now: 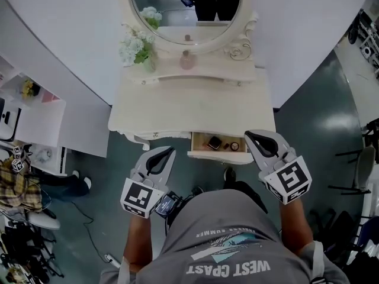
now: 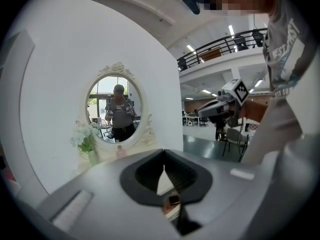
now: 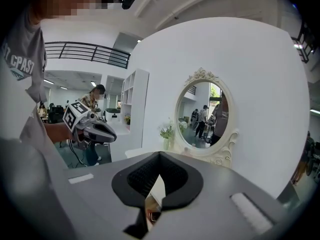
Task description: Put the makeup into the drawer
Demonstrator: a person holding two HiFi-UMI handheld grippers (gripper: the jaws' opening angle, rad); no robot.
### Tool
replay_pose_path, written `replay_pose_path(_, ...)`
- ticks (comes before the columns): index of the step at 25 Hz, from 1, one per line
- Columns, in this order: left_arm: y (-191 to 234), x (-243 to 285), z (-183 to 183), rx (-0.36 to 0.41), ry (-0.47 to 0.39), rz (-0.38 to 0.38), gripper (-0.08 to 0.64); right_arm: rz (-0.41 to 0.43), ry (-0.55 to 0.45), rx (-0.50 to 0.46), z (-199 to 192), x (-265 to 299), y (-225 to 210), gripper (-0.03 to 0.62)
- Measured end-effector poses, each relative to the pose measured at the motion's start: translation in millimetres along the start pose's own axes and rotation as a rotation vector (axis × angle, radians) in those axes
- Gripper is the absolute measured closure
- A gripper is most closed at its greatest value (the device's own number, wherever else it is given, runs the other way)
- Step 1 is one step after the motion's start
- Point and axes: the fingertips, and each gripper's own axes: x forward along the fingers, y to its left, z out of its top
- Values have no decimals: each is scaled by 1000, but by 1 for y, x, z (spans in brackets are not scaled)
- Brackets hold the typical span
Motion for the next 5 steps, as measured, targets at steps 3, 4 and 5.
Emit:
replay_pose_path(3,0,0,-1,2,-1,-7,557,-4,5,4,-3,0,2,594)
replay_pose_path(4,0,0,-2,2,-2,-8,557,-4,7,5,-4,1,3,594)
replay_pose_path(5,1,0,-2,2,-2,-9,557,-4,9,6,-4,1,4,594)
